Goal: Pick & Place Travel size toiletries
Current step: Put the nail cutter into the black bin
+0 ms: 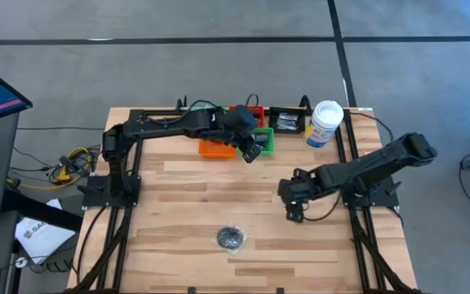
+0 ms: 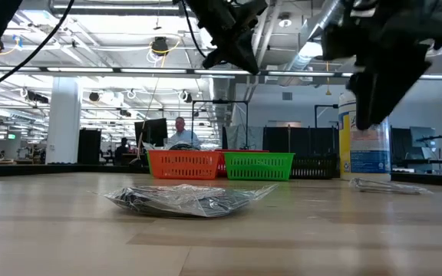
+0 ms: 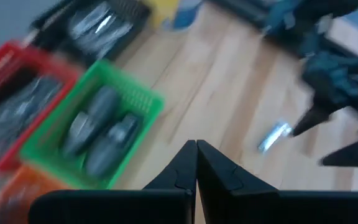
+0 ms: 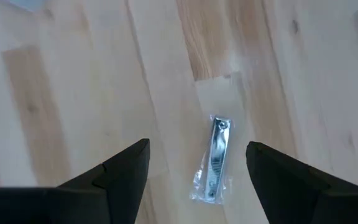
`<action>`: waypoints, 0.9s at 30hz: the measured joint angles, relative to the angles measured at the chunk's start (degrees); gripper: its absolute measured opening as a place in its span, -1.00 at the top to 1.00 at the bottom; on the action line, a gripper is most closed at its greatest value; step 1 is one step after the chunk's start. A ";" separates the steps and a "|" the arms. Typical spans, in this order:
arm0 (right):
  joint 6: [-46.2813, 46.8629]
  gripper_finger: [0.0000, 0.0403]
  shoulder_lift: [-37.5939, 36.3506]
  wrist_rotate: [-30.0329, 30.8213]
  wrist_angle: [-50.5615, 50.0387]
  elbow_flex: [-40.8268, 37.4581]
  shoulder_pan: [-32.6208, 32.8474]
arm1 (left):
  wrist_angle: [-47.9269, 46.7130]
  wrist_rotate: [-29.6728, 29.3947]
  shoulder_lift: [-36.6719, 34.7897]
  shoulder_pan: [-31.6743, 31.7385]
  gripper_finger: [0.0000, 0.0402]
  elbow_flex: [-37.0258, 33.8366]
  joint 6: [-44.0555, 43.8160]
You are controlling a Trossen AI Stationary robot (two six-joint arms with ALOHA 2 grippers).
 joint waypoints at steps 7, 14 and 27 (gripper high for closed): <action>1.62 -0.28 4.22 -1.40 3.38 -0.04 -1.43 | 20.86 11.13 -5.56 1.54 1.00 -12.06 7.29; 3.54 -0.28 3.18 -2.75 8.77 -5.13 -3.02 | 30.57 10.71 -14.68 3.56 1.00 -26.15 5.90; 8.17 -0.28 3.21 -1.37 11.48 -9.86 -3.14 | 40.80 8.30 -23.32 4.80 1.00 -39.14 2.42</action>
